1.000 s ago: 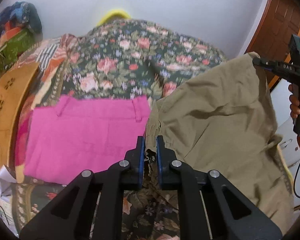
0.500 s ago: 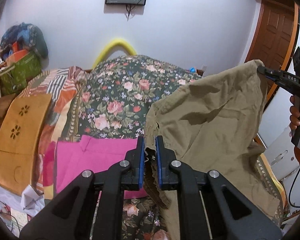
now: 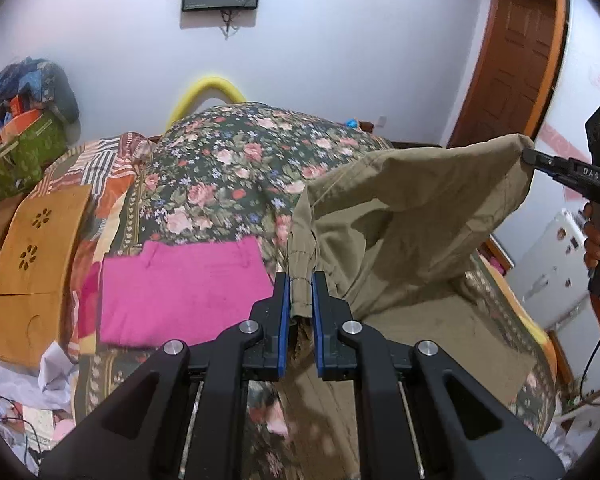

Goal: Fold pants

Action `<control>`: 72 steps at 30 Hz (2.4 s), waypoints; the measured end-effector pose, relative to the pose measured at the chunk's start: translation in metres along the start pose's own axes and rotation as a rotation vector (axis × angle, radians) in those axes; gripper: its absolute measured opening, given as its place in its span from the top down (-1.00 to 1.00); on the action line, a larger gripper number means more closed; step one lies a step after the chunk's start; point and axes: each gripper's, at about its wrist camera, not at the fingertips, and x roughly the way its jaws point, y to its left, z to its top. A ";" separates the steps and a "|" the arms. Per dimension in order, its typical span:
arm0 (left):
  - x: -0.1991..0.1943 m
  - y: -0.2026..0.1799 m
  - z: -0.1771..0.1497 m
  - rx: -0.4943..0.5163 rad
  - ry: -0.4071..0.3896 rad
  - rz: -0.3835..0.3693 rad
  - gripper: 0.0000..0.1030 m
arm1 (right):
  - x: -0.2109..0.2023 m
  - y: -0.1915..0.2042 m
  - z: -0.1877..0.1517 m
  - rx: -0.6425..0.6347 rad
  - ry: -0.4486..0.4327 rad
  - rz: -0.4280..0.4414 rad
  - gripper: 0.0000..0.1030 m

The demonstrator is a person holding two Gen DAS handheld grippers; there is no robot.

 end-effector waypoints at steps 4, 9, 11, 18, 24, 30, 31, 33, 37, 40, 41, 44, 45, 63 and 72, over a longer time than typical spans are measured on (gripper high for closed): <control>-0.012 -0.015 -0.020 0.021 0.010 -0.016 0.81 | -0.022 -0.005 -0.023 0.015 0.011 -0.016 0.81; -0.017 -0.025 -0.044 0.035 0.037 0.004 0.81 | -0.050 -0.007 -0.055 0.033 0.010 -0.033 0.81; -0.018 -0.028 -0.055 0.040 0.049 0.013 0.81 | -0.057 -0.009 -0.066 0.057 0.015 -0.024 0.81; -0.017 -0.033 -0.093 0.024 0.100 -0.016 0.81 | -0.066 -0.009 -0.116 0.084 0.073 -0.033 0.81; -0.014 -0.039 -0.121 0.055 0.132 -0.008 0.81 | -0.066 -0.015 -0.156 0.127 0.120 -0.038 0.82; -0.012 -0.049 -0.147 0.083 0.151 0.008 0.81 | -0.064 -0.024 -0.187 0.151 0.174 -0.077 0.86; -0.010 -0.051 -0.152 0.090 0.158 0.019 0.81 | -0.065 -0.027 -0.193 0.159 0.180 -0.084 0.86; -0.009 -0.051 -0.158 0.095 0.166 0.027 0.81 | -0.068 -0.029 -0.200 0.160 0.181 -0.096 0.87; -0.006 -0.050 -0.167 0.085 0.181 0.038 0.76 | -0.071 -0.032 -0.214 0.178 0.204 -0.116 0.88; -0.010 -0.044 -0.167 0.054 0.185 0.031 0.75 | -0.070 -0.032 -0.218 0.177 0.228 -0.132 0.87; -0.012 -0.042 -0.167 0.048 0.184 0.029 0.75 | -0.071 -0.030 -0.218 0.173 0.230 -0.139 0.87; -0.026 -0.035 -0.163 0.033 0.161 0.058 0.75 | -0.073 -0.022 -0.211 0.128 0.212 -0.173 0.87; -0.029 -0.033 -0.161 0.027 0.156 0.058 0.75 | -0.073 -0.018 -0.206 0.114 0.207 -0.176 0.87; 0.024 -0.081 -0.141 0.044 0.218 -0.067 0.68 | 0.001 0.014 -0.224 0.005 0.351 -0.148 0.49; 0.028 -0.077 -0.146 0.030 0.208 -0.080 0.60 | -0.031 -0.006 -0.212 0.077 0.317 -0.180 0.14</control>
